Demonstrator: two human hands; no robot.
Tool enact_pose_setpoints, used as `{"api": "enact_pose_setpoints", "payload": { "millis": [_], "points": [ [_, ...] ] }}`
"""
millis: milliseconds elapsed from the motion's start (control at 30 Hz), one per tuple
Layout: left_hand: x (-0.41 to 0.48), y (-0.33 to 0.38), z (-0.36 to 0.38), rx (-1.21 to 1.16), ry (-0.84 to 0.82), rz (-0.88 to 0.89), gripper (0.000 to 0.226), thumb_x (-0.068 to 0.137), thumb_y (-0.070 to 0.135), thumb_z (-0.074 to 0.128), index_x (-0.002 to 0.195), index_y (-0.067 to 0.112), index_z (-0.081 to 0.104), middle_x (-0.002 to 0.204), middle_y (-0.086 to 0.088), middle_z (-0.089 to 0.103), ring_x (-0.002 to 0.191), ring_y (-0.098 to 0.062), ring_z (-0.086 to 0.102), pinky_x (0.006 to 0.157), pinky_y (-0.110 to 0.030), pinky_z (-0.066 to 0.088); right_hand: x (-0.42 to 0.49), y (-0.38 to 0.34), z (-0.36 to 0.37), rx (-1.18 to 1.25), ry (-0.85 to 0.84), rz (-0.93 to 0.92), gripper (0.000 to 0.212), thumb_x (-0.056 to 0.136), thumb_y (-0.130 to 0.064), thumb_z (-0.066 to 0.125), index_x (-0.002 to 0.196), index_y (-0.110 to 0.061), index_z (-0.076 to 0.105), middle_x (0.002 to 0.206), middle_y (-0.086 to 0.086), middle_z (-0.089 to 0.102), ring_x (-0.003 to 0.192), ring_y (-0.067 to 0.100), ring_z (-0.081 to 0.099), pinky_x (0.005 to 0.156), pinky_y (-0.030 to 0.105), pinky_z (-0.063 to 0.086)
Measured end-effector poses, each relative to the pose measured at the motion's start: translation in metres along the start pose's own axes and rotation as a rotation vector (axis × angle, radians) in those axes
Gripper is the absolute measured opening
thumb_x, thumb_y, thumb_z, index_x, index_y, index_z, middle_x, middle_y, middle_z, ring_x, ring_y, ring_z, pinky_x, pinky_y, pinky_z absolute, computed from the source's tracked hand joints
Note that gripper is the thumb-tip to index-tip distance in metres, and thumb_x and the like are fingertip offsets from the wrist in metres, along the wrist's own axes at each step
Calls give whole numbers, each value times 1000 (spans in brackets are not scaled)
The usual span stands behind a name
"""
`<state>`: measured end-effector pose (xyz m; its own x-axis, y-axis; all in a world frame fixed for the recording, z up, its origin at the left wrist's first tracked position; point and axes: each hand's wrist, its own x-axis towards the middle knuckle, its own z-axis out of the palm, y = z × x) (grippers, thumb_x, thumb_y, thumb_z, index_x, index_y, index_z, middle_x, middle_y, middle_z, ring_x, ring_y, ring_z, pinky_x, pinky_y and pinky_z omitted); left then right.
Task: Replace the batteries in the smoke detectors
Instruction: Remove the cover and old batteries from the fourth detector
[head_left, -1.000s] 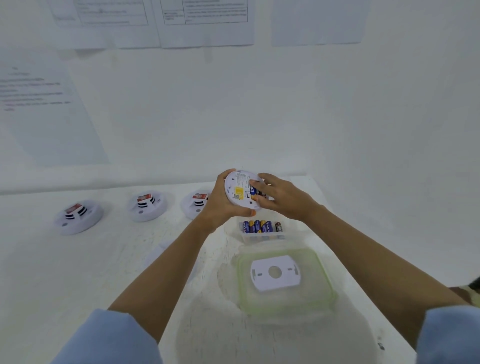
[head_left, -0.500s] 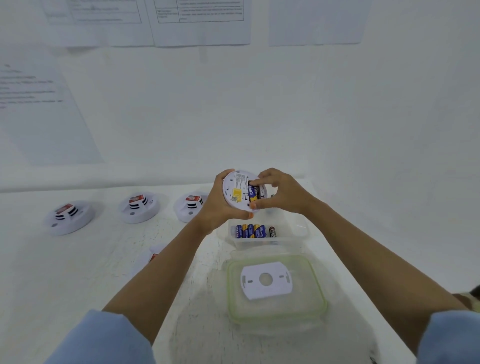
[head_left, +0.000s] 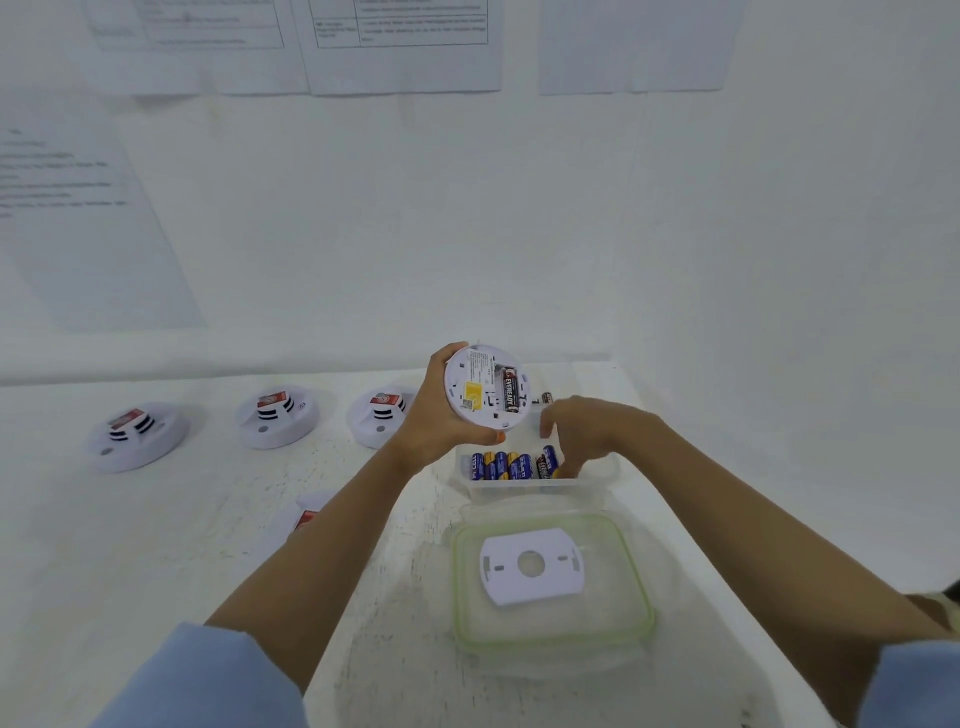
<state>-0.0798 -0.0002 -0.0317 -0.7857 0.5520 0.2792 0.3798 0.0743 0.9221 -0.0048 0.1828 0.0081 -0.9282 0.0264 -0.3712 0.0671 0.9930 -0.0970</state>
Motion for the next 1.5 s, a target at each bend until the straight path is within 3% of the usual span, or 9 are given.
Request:
{"api": "enact_pose_setpoints", "payload": {
  "millis": [133, 233, 567, 1000, 1067, 1167, 1267, 1367, 1500],
  "points": [
    [-3, 2, 2, -23, 11, 1, 103, 45, 4, 84, 130, 22, 29, 122, 6, 45, 109, 0, 49, 81, -13, 50, -7, 2, -18, 454, 319, -66, 32, 86, -23, 63, 113, -12, 53, 98, 5, 58, 74, 18, 58, 62, 22, 44],
    [-4, 4, 6, -17, 22, 18, 101, 45, 7, 82, 129, 20, 29, 124, -1, 44, 109, -3, 49, 81, -13, 50, -3, -11, -24, 629, 518, -145, 18, 92, -25, 53, 108, -16, 53, 95, 5, 56, 80, 20, 56, 66, 24, 44],
    [-3, 2, 16, -18, 46, 19, 103, 46, -3, 85, 128, 21, 28, 116, 9, 45, 104, -3, 53, 76, -13, 51, 21, -27, -6, 674, 626, -86, 23, 76, -16, 69, 83, -12, 48, 73, -4, 43, 64, 10, 40, 52, 17, 31],
    [5, 4, 12, -10, 64, 53, 100, 50, -13, 84, 128, 16, 29, 115, 14, 43, 103, 9, 50, 78, -9, 47, 13, -26, -17, 934, 900, -88, 20, 69, -3, 70, 84, -8, 57, 72, 4, 58, 59, 11, 51, 54, 15, 43],
    [7, 2, 8, -13, 79, 63, 98, 50, -15, 82, 128, 13, 29, 115, 13, 42, 102, 13, 49, 80, -8, 46, 9, -16, -24, 952, 826, 32, 15, 70, -4, 70, 82, -5, 61, 80, 8, 62, 61, 11, 54, 56, 10, 45],
    [8, 0, 4, -18, 93, 59, 99, 50, -14, 83, 128, 15, 29, 117, 14, 42, 107, 6, 48, 82, -9, 46, 7, -6, -24, 536, 333, 189, 10, 70, -6, 71, 75, -3, 62, 83, 13, 71, 60, 16, 56, 65, 25, 53],
    [12, -1, 4, -5, 100, 68, 99, 52, -14, 83, 130, 14, 29, 117, 16, 41, 109, 3, 47, 85, -8, 45, 12, -7, -9, 307, 82, 260, 24, 68, -7, 74, 61, -5, 51, 38, -3, 57, 41, 9, 52, 43, 18, 45],
    [15, -2, 3, 4, 90, 67, 98, 53, -12, 83, 130, 14, 29, 118, 17, 41, 110, 2, 46, 85, -7, 44, 18, -4, -7, 227, 72, 256, 32, 72, -11, 75, 59, -8, 45, 32, -5, 52, 45, 11, 55, 46, 20, 44],
    [20, -6, 1, -1, 99, 54, 99, 53, -13, 82, 132, 12, 28, 118, 16, 41, 110, 2, 47, 82, -6, 45, 35, 5, -27, 324, 347, 253, 9, 81, -6, 63, 88, -1, 66, 87, 13, 71, 76, 23, 67, 74, 32, 56]
  ]
}}
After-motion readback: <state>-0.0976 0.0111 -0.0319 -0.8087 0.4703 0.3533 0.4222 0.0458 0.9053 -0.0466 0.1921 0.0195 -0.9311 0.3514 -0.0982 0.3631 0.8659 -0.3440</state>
